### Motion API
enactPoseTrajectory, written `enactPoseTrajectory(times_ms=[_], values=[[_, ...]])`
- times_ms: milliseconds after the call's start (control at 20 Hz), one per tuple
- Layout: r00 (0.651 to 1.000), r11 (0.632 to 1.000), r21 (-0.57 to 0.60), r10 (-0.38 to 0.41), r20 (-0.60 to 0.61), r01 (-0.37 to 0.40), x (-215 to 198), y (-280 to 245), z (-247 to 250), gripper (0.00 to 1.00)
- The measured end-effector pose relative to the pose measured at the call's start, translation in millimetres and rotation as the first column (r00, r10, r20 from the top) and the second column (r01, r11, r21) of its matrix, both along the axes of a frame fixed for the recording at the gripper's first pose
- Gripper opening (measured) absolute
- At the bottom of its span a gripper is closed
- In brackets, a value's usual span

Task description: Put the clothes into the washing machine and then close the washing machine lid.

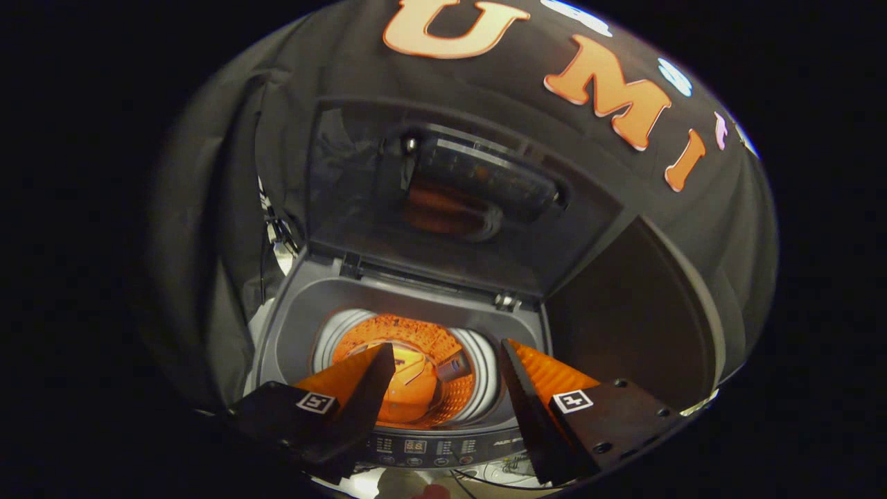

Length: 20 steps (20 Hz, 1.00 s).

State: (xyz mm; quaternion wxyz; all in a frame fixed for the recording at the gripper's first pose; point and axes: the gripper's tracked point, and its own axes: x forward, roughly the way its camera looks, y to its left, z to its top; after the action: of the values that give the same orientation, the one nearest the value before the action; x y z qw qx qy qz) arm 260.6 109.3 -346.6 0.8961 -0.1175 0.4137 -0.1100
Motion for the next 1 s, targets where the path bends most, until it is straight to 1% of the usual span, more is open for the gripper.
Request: enactPoseTrajectory(times_ms=[200,500,650,900,1000], values=[[0.987,1.000,0.002,0.020,0.161,-0.020,6,-4,72,0.98],[0.941,0.999,-0.021,0.034,0.336,-0.029,14,-18,163,0.98],[0.916,0.999,-0.024,0.054,0.399,-0.048,26,-19,191,0.98],[0.885,1.000,-0.013,0.029,0.465,-0.026,49,-29,224,0.98],[0.872,1.000,0.004,0.019,0.489,-0.024,68,-32,231,0.98]])
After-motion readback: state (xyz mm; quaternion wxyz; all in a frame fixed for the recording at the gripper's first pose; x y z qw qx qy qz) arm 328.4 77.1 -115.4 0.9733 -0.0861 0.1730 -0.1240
